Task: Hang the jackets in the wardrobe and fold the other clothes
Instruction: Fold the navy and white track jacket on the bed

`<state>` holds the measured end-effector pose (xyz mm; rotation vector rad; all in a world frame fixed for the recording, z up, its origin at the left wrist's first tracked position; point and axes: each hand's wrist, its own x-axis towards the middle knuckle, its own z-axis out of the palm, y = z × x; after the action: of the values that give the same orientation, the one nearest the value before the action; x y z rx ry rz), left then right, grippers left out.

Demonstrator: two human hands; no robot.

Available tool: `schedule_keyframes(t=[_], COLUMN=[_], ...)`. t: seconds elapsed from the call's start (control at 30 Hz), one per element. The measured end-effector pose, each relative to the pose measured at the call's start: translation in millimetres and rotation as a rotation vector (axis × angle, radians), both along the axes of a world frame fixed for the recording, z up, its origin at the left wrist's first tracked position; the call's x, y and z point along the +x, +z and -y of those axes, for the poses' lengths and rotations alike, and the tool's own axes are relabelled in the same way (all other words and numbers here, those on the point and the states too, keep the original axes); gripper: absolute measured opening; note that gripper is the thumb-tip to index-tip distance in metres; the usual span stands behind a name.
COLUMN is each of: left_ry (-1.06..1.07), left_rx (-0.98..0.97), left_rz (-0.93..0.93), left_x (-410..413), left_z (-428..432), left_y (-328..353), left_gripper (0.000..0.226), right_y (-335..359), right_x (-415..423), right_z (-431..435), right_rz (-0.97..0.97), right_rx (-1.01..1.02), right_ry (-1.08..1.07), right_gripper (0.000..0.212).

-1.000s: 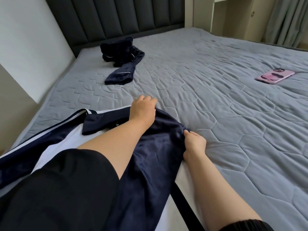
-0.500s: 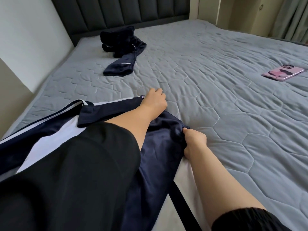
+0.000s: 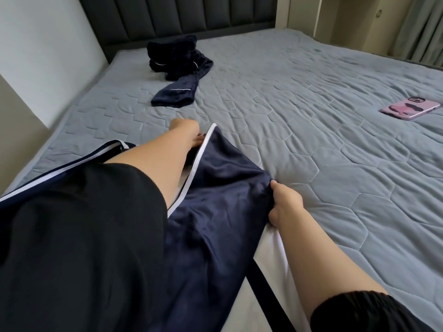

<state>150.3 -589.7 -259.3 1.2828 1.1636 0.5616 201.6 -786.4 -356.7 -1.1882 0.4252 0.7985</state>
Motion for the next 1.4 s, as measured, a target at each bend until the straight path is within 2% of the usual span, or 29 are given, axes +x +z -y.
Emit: schedule_keyframes(t=[0.07,0.13,0.2,0.23,0.3,0.37,0.47,0.6,0.67,0.73,0.87,0.97,1.07,1.13,1.23,1.27,1.3,1.33,1.4], left_ry=[-0.031,-0.111,-0.197,-0.241,-0.296,-0.314,-0.293,-0.298,-0.315,-0.358,-0.571,-0.604,-0.551,-0.508,-0.561,-0.614,-0.672,-0.719,-0.769], left_rx=[0.138,0.394,0.528,0.529,0.482,0.417,0.240,0.111,0.035,0.012,0.061,0.121,-0.086,-0.104,-0.012,0.003,0.008,0.009,-0.042], left_rz=[-0.027,-0.210,-0.361,-0.428,-0.548,-0.577,-0.529,-0.398,-0.330,-0.348,-0.535,-0.609,-0.509,-0.482,-0.586,-0.639,-0.684,-0.722,-0.689], left_x=[-5.6,-18.1,-33.3,-41.2,-59.4,-78.6,-111.7,-142.1,-160.4,-184.8,-236.4,-267.4,-299.3,-321.9,-349.7,-356.7,-363.0,-369.4,-379.9], left_z=[7.3,21.0,38.0,45.2,59.2,68.5,80.8,97.8,105.9,116.1,130.1,135.8,142.8,149.9,157.6,158.4,158.9,158.4,158.8], left_y=[-7.9,-16.8,-22.1,-25.8,-35.0,-45.7,-49.1,-35.3,-28.5,-25.5,-30.5,-35.6,-40.4,-44.9,-45.2,-42.1,-37.5,-31.8,-23.4], left_gripper=[0.025,0.015,0.022,0.030,0.035,0.032,0.039,0.053,0.042,0.029,0.061,0.047,0.055,0.058,0.072,0.072,0.064,0.052,0.037], right_y=[0.2,2.7,4.6,5.0,10.8,17.7,26.6,26.5,33.3,38.4,49.1,57.0,57.5,56.4,50.9,51.8,53.4,55.5,53.2], right_x=[0.3,-0.5,-4.7,-7.6,-16.2,-26.0,-52.0,-85.8,-97.9,-107.7,-139.9,-160.7,-181.0,-196.3,-216.2,-224.8,-233.4,-241.2,-253.8], right_z=[-0.7,0.5,2.2,3.8,8.9,16.1,33.8,52.5,61.5,72.9,93.3,99.1,105.1,110.7,116.5,115.5,112.8,109.5,105.4], right_rz=[-0.012,-0.008,0.009,0.028,0.029,0.029,0.083,0.131,0.192,0.255,0.209,0.189,0.225,0.479,1.183,1.398,1.548,1.613,1.596], right_rx=[0.007,-0.003,-0.037,-0.042,-0.053,-0.075,-0.120,-0.123,-0.202,-0.276,-0.208,-0.207,-0.260,-0.476,-0.939,-1.017,-1.018,-0.964,-0.863], right_ry=[-0.028,-0.069,-0.113,-0.139,-0.188,-0.200,-0.111,0.242,0.223,0.127,0.247,0.322,0.408,0.479,0.617,0.660,0.719,0.821,1.163], right_gripper=[0.013,0.013,0.019,0.023,0.028,0.027,0.027,0.020,0.022,0.026,0.004,0.009,0.010,0.007,0.042,0.053,0.059,0.059,0.052])
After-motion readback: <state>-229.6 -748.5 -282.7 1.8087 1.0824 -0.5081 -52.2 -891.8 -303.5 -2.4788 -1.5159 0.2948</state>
